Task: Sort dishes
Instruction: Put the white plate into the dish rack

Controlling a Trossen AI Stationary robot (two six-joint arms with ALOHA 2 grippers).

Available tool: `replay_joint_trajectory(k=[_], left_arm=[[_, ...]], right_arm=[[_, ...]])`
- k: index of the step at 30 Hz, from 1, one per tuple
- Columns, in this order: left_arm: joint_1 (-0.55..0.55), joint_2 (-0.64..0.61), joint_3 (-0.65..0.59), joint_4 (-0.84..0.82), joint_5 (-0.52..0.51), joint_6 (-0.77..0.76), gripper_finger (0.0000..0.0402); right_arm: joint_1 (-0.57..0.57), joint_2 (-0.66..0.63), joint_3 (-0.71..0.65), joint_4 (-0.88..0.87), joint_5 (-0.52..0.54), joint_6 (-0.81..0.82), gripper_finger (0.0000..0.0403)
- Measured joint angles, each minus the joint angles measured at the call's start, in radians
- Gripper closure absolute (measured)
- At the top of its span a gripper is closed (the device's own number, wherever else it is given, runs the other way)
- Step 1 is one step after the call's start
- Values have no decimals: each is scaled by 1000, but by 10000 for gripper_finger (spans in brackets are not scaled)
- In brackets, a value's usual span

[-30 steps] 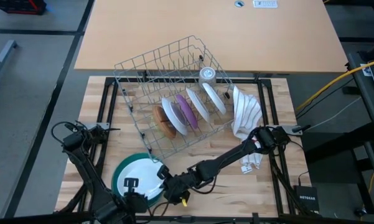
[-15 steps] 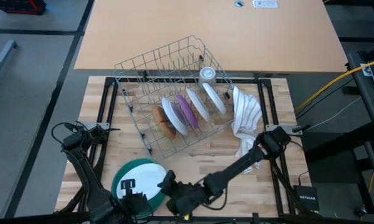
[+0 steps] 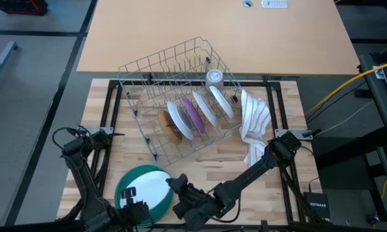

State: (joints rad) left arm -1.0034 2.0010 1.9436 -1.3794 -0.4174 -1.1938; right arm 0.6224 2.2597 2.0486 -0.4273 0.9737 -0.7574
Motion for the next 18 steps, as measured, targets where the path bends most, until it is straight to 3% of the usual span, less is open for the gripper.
replay_joint_trajectory(k=[8,15,18], left_arm=[[-29,0,138,-44,-161,-1,401],[-69,0,246,-50,-303,-15,401],[-81,0,277,-60,-409,-24,401]], right_arm=[[0,-34,42,-222,28,137,246],[0,-186,44,-424,30,291,246],[0,-254,44,-475,29,314,246]])
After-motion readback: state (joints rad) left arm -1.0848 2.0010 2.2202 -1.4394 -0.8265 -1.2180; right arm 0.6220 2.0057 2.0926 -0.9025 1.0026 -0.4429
